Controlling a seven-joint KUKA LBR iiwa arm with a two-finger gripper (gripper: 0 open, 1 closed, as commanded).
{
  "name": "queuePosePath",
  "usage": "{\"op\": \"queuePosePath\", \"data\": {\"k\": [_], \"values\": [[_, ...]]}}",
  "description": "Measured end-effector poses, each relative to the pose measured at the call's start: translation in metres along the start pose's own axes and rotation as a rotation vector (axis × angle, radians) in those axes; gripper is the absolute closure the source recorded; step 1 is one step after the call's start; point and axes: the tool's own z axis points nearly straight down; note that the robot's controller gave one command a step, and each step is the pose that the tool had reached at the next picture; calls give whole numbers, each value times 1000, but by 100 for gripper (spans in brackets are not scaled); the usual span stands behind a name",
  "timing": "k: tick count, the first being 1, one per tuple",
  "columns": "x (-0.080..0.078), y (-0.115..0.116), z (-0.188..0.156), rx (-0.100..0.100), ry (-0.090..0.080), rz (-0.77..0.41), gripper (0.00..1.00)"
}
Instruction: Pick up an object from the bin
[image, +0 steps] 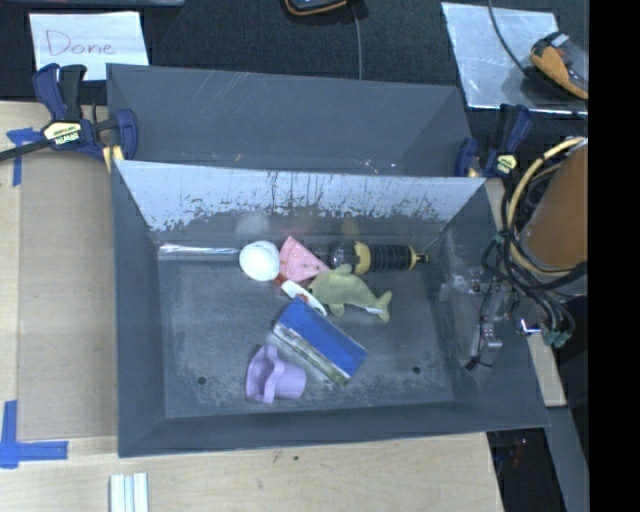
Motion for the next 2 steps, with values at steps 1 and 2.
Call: {"op": "queuePosePath", "data": {"k": [1,2], "values": [[-2,1,-4,1,-8,-4,0],[-37,88,105,0,-12,156,0]]}}
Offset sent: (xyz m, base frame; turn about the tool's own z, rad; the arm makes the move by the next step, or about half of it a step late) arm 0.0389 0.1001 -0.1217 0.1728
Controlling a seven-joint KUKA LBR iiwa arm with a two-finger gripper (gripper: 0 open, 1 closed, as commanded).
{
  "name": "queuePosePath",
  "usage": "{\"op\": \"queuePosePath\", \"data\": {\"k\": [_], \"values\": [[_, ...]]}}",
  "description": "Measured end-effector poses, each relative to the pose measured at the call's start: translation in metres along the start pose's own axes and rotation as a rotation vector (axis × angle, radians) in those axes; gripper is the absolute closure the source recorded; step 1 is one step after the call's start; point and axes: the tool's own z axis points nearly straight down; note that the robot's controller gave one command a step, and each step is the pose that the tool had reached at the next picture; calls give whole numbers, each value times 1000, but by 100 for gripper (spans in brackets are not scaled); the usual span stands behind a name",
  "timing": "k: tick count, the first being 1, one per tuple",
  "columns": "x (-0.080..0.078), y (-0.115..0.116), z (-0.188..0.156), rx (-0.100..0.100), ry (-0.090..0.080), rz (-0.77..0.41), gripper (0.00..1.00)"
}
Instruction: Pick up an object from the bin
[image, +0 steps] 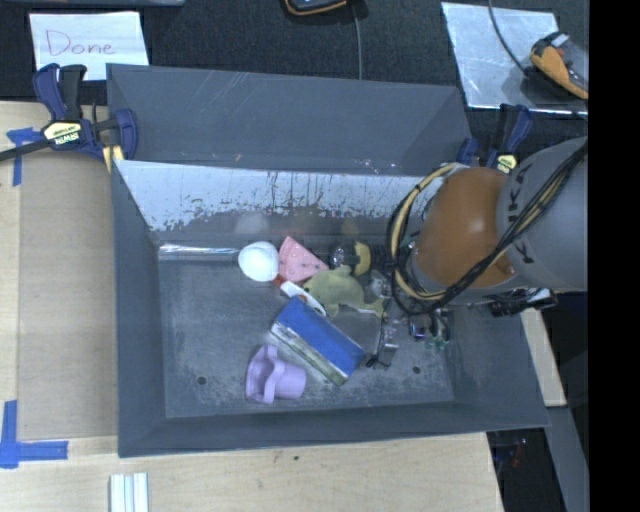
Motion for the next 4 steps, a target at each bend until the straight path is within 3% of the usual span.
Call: {"op": "queuePosePath", "data": {"k": [1,2,3,4], "values": [[-77,47,-58,7,24,-64,0],[-50,80,-8,8,34,271,0],[-72,25,13,5,27,50,0],[-49,49,13,6,27,390,100]]}}
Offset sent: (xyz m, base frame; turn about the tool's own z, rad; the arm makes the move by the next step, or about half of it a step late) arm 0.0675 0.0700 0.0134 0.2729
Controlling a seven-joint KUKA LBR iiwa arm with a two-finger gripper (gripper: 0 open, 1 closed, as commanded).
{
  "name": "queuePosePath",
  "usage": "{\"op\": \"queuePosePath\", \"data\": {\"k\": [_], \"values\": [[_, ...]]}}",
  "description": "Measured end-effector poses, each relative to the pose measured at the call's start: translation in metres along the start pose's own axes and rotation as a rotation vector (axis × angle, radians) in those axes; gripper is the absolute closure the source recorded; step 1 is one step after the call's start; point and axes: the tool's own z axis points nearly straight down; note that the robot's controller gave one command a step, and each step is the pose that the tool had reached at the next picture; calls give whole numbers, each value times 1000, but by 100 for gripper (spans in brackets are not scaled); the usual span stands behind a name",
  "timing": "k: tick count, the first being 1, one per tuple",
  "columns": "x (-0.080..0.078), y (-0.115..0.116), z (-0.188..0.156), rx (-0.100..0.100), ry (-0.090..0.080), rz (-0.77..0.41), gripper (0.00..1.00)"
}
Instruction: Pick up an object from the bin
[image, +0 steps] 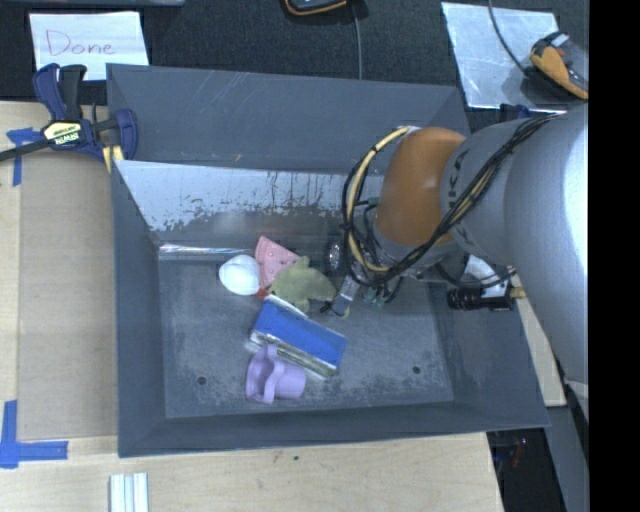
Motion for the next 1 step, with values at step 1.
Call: {"op": "queuePosePath", "data": {"k": [1], "values": [[0,0,0,0,0,-1,100]]}}
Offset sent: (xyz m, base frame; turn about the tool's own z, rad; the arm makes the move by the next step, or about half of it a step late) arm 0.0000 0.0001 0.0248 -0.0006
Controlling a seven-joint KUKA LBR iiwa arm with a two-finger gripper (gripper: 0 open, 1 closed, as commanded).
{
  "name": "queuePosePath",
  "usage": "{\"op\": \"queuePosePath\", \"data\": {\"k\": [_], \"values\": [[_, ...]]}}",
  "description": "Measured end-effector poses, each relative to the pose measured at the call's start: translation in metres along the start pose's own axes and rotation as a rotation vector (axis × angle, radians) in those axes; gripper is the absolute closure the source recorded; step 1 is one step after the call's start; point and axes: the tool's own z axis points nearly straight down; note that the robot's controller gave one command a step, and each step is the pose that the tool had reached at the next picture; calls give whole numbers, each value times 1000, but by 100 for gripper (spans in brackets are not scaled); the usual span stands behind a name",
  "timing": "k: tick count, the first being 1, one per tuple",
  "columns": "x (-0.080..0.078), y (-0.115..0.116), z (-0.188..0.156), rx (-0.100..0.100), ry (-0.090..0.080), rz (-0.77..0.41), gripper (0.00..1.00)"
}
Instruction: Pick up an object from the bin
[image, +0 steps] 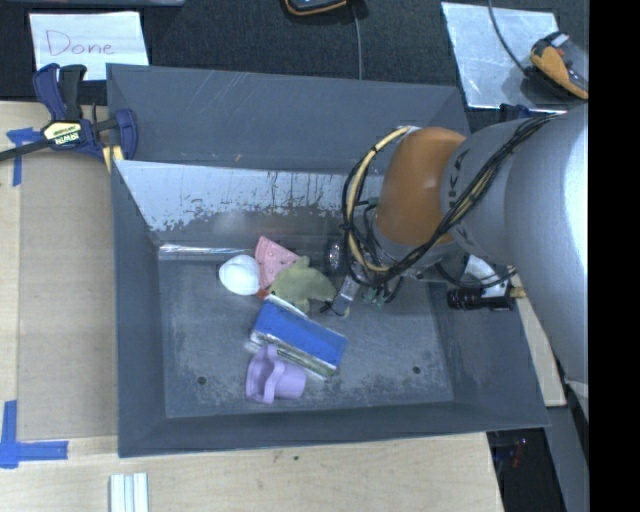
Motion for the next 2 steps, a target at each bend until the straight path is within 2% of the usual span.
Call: {"op": "queuePosePath", "data": {"k": [2], "values": [[0,-1,-22,-1,-4,-5,100]]}}
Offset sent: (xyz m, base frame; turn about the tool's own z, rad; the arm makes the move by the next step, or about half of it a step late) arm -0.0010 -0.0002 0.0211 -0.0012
